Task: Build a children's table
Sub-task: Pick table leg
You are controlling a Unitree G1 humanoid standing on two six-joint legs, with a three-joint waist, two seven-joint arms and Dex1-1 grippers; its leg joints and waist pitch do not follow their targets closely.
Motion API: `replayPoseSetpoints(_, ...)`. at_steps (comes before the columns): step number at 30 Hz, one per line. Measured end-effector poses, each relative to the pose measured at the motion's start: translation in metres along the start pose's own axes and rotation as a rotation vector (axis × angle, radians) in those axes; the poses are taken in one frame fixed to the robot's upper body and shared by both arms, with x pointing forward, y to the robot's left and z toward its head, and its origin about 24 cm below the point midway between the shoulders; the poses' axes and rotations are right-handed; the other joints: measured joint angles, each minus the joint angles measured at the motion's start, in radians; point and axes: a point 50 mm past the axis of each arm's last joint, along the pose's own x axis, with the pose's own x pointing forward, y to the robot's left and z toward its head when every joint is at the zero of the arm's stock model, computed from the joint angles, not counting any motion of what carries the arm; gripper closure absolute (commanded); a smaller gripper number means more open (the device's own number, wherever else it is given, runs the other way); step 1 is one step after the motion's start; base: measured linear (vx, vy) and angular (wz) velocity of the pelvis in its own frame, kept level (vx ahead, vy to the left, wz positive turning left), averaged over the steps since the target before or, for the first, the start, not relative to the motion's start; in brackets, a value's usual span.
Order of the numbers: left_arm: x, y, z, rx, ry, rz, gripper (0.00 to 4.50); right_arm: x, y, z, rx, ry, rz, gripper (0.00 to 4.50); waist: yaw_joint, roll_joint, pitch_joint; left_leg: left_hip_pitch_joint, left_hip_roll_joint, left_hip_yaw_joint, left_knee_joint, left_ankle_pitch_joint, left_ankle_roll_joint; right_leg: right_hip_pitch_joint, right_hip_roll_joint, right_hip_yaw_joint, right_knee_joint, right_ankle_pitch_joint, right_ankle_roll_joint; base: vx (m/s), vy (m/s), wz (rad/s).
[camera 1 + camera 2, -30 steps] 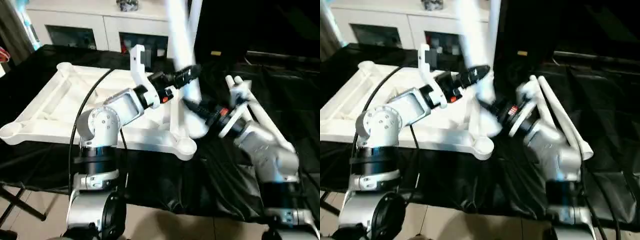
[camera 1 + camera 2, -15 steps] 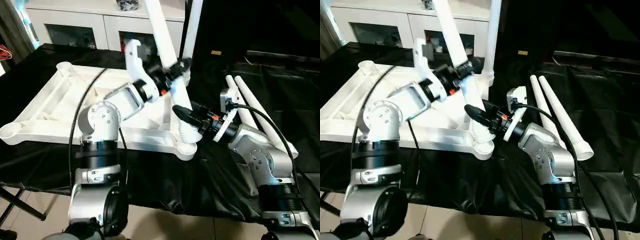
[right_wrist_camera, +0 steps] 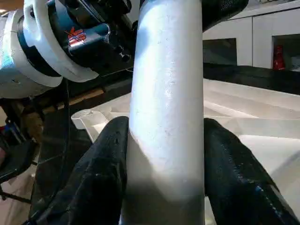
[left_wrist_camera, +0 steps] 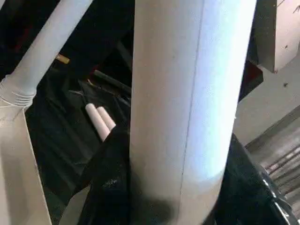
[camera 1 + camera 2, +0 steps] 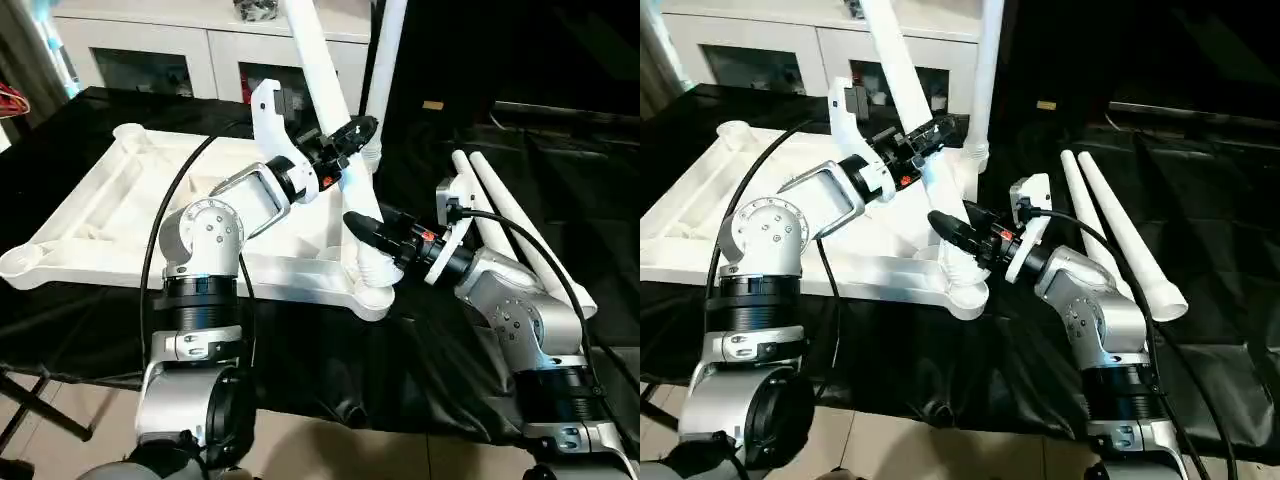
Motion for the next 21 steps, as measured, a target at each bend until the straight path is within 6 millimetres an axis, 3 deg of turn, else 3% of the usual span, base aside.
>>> replayPoseSetpoints(1,0.0,0.0,0.001,0.016,0.006,0.0,2.66,0.0,0.0,0.0,0.005,0.001,0.002,2.06,0.0,0.0,0.0,0.0,0.0,0.0,0.0,0.0,0.0,0.0,0.0,0.0,0.0,0.0,0.0,0.0,0.0,0.0)
replayPoseSetpoints(2,0.0,0.0,0.001,0.022,0.007,-0.001,2.66,0.001,0.0,0.0,0.007,0.003,0.003,1.92,0.001,0.0,0.0,0.0,0.0,0.0,0.0,0.0,0.0,0.0,0.0,0.0,0.0,0.0,0.0,0.0,0.0,0.0)
replayPoseSetpoints(14,-0.005,-0.01,0.004,0.203,0.097,-0.11,2.67,-0.008,-0.007,0.006,-0.008,0.176,0.12,1.15,0.004,-0.004,0.001,-0.001,0.0,0.0,0.0,0.0,0.0,0.0,0.0,0.0,0.0,0.0,0.0,0.0,0.0,0.0)
replayPoseSetpoints(21,-0.015,-0.033,-0.001,0.275,0.172,-0.382,2.67,-0.022,-0.004,0.01,0.034,0.303,0.303,1.13,0.001,-0.005,0.001,0.0,0.0,0.0,0.0,0.003,0.005,0.0,0.0,0.0,0.0,0.0,0.0,0.0,0.0,0.0)
